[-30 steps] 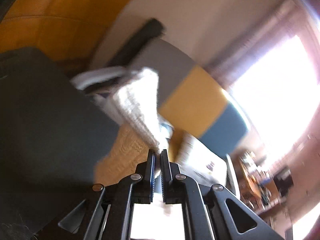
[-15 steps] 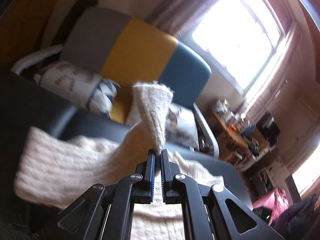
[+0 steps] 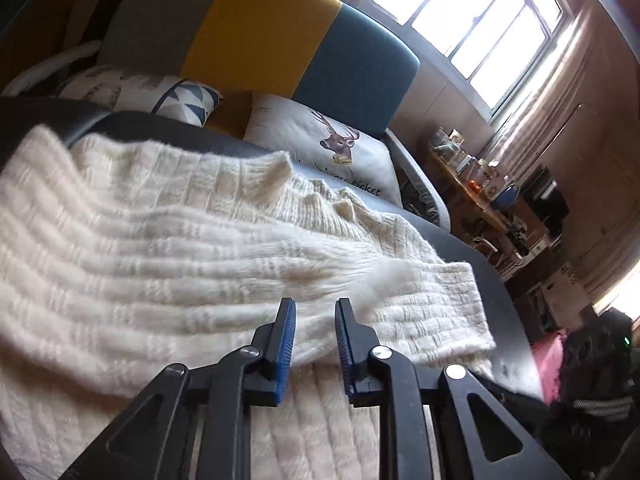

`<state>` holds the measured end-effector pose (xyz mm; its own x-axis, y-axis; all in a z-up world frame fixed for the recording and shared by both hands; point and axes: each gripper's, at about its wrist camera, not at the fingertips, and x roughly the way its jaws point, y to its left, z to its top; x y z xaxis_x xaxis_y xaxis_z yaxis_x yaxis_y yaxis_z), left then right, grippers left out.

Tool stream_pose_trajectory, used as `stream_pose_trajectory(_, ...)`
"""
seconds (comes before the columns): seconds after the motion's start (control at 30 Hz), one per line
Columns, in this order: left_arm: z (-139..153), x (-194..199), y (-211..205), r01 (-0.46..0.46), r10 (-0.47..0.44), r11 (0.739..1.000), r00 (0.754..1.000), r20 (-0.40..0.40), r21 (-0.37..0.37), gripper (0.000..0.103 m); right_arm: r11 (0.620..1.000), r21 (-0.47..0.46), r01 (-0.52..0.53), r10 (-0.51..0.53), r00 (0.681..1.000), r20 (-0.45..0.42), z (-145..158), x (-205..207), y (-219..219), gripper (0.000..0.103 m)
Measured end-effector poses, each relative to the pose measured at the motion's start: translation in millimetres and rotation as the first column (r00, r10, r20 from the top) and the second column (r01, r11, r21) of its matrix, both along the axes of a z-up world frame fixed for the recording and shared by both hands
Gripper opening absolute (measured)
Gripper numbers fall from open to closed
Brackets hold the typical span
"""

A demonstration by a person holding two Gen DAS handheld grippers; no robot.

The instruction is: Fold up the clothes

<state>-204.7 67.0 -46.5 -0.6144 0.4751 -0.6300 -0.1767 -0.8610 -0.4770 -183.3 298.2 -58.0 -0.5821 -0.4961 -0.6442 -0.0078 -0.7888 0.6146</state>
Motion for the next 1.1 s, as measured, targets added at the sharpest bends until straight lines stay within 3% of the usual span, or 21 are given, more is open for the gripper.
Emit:
stream_pose_trajectory(0.23,-5.1,42.1,-40.4,0.029,-0.03,0.999,0.998,-0.048,-0.013,0.021,1.0,0.002,0.015,-0.015,0.999,0.038,-6.0,-23.5,-15.8,0.057)
stream_pose_trajectory(0.47,-36.6,53.2,-87.8,-0.102,0.091,0.98,0.993,0.071,0.173,0.017,0.998,-0.033,0.06,-0.057,0.995,0.083,-16.9,-47.0,-26.8,0.057)
stream_pose_trajectory(0.53,-39.1,54.2,-91.1,-0.114,0.101,0.977,0.992,0.076,0.183,0.018,0.995,-0.058,0.085,-0.079,0.993,0.086,-19.7,-52.1,-27.5,0.057)
stream_pose_trajectory(0.57,-39.4,54.4,-90.9,-0.111,0.099,0.977,0.992,0.075,0.181,0.018,0.993,-0.064,0.097,-0.092,0.992,0.082,-20.4,-53.9,-27.6,0.054)
stream_pose_trajectory(0.63,-40.6,54.8,-92.6,-0.109,0.096,0.975,0.993,0.073,0.194,0.018,0.993,-0.053,0.101,-0.096,0.991,0.09,-22.5,-58.8,-31.1,0.034)
stream_pose_trajectory(0.7,-42.5,55.3,-95.9,-0.108,0.094,0.97,0.993,0.074,0.218,0.018,0.995,-0.023,0.095,-0.092,0.99,0.105,-24.3,-64.3,-36.0,0.029)
stream_pose_trajectory(0.8,-40.7,56.0,-97.1,-0.109,0.095,0.967,0.993,0.07,0.23,0.018,0.997,0.02,0.081,-0.082,0.993,0.086,-17.9,-69.4,-42.6,0.009)
stream_pose_trajectory(1.03,-28.0,43.5,-99.9,-0.111,0.098,0.972,0.993,0.069,0.206,0.019,0.998,-0.023,0.064,-0.064,0.998,-0.004,25.9,-66.2,-48.6,0.008)
stream_pose_trajectory(1.1,-23.7,38.2,-101.8,-0.106,0.099,0.981,0.994,0.051,0.164,0.02,0.998,-0.043,0.05,-0.052,0.997,-0.052,46.4,-63.7,-52.4,0.008)
